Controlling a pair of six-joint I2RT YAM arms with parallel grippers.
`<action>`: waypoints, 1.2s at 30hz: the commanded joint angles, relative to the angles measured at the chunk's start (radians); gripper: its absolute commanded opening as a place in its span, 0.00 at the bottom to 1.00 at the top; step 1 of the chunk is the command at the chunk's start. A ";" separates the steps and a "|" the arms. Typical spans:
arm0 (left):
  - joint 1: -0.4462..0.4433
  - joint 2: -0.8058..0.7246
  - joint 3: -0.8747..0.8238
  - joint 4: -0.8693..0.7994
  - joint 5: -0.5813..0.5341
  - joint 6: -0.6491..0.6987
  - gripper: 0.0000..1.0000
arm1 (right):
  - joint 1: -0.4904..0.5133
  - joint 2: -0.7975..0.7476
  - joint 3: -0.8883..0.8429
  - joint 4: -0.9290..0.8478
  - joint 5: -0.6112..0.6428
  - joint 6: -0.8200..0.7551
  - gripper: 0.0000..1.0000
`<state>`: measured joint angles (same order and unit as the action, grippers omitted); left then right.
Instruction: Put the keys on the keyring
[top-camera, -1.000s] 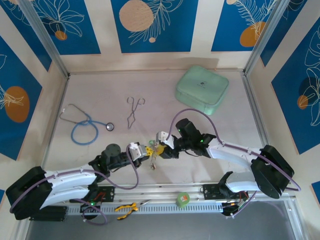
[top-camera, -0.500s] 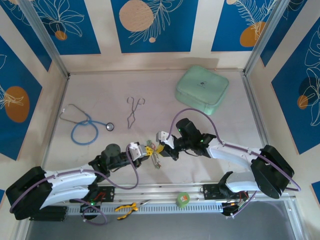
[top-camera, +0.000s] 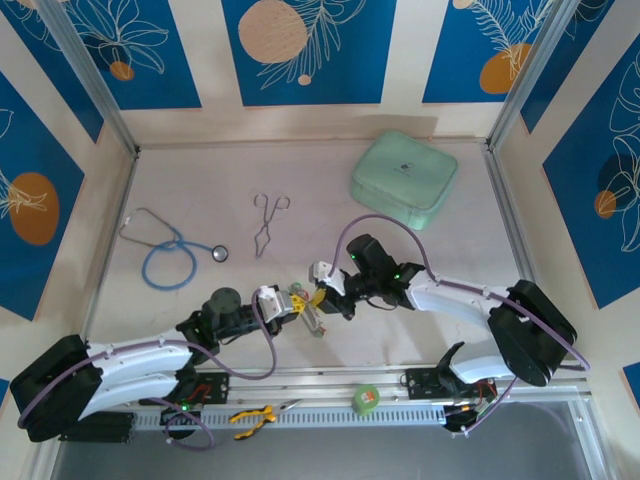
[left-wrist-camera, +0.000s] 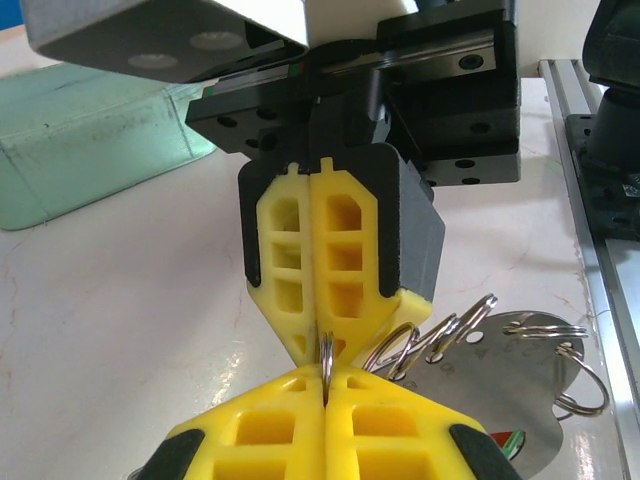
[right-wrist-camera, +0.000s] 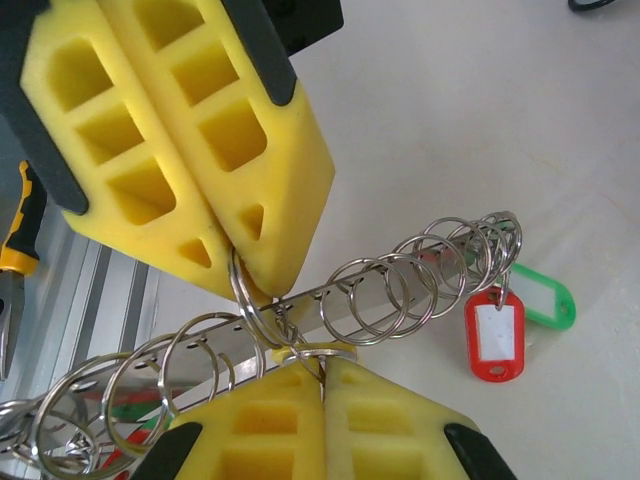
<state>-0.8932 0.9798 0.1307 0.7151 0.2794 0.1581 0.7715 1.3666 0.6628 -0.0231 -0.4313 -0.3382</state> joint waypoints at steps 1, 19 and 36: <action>-0.003 -0.014 0.023 0.058 0.045 -0.005 0.00 | -0.006 0.008 0.022 -0.050 -0.012 0.005 0.00; -0.003 0.063 0.003 0.152 0.052 -0.026 0.00 | 0.020 -0.077 -0.013 0.028 0.005 -0.025 0.16; -0.003 0.057 0.004 0.136 0.060 -0.026 0.00 | 0.020 -0.091 -0.007 0.046 -0.016 -0.024 0.16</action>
<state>-0.8928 1.0382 0.1307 0.8055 0.3069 0.1387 0.7864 1.2812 0.6327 0.0097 -0.4236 -0.3576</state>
